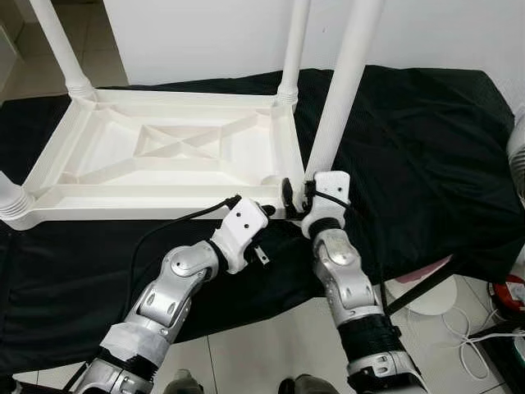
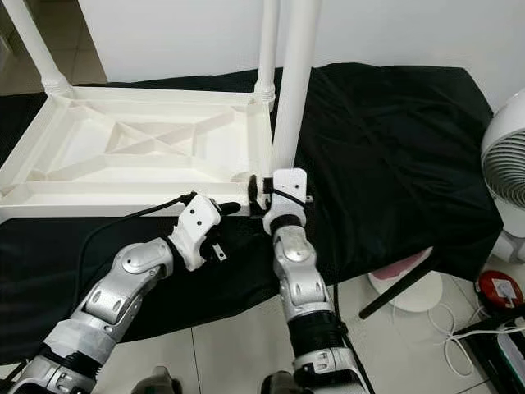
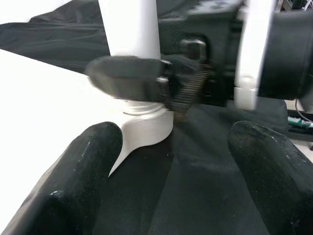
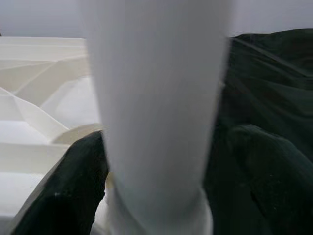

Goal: Building children table

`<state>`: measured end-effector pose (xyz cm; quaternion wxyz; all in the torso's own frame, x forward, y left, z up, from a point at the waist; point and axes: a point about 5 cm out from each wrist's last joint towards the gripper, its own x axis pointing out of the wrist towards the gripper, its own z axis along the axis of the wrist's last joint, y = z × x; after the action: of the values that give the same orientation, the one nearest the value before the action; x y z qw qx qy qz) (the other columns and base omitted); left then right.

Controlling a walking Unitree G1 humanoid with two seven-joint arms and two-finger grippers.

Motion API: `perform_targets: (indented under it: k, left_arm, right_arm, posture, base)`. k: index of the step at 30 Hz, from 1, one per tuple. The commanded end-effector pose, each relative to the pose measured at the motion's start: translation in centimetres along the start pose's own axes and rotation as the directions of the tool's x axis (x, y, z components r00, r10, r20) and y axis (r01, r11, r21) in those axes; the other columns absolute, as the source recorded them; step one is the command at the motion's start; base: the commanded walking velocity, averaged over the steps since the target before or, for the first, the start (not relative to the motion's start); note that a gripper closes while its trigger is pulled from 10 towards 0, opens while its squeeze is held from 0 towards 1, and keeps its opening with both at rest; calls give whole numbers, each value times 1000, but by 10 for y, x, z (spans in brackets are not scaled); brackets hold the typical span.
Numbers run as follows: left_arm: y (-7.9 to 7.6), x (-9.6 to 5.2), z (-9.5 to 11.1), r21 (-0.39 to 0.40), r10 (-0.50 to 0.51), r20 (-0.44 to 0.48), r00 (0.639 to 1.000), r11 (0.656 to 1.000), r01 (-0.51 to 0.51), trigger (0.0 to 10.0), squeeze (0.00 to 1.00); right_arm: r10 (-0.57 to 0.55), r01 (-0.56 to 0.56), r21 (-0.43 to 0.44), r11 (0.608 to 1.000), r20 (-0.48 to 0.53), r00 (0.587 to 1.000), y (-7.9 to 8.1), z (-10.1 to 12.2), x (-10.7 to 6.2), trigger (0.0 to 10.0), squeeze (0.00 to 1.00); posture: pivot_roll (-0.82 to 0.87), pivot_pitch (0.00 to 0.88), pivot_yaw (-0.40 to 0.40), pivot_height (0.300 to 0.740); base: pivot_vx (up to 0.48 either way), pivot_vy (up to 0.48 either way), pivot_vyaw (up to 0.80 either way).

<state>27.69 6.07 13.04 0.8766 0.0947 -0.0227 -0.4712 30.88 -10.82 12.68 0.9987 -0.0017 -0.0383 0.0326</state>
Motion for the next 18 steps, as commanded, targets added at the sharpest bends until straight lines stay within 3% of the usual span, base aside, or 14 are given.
perform_targets:
  k: [1, 3, 4, 5, 11, 12, 18]
  left_arm:
    - [2, 0, 4, 13, 14, 11, 1000, 1000, -14, 10000, 0]
    - [5, 0, 6, 11, 28, 26, 999, 1000, -28, 10000, 0]
    - [5, 0, 6, 11, 28, 26, 999, 1000, -28, 10000, 0]
    - [7, -1, 7, 15, 45, 32, 998, 999, -45, 10000, 0]
    - [14, 0, 8, 31, 93, 45, 995, 995, -95, 10000, 0]
    - [17, 0, 10, 37, 119, 55, 991, 992, -121, 10000, 0]
    - [42, 0, 13, 90, 272, 53, 961, 957, -275, 10000, 0]
  right_arm:
    - [3, -3, 9, 1000, 10, 1000, -3, -1, -3, 10000, 0]
    - [16, -16, -2, 1000, 11, 1000, -10, -6, -19, 10000, 0]
    - [16, -16, -2, 1000, 11, 1000, -10, -6, -19, 10000, 0]
    - [37, -37, -4, 999, 13, 999, -12, -9, -32, 10000, 0]
    - [90, -90, -3, 996, -2, 996, -12, -15, -47, 10000, 0]
    - [106, -106, -7, 994, -14, 994, -12, -18, -50, 0, 0]
    - [232, -232, 27, 972, -19, 973, 0, -18, -50, 0, 0]
  posture:
    - [21, 0, -30, 740]
    - [18, 0, -33, 740]
    - [18, 0, -33, 740]
    - [13, 0, -34, 740]
    - [0, 0, -34, 740]
    - [-1, 0, -35, 740]
    - [0, 0, -36, 740]
  base:
    - [0, 0, 0]
    - [0, 0, 0]
    - [0, 0, 0]
    - [0, 0, 0]
    - [0, 0, 0]
    - [0, 0, 0]
    - [0, 0, 0]
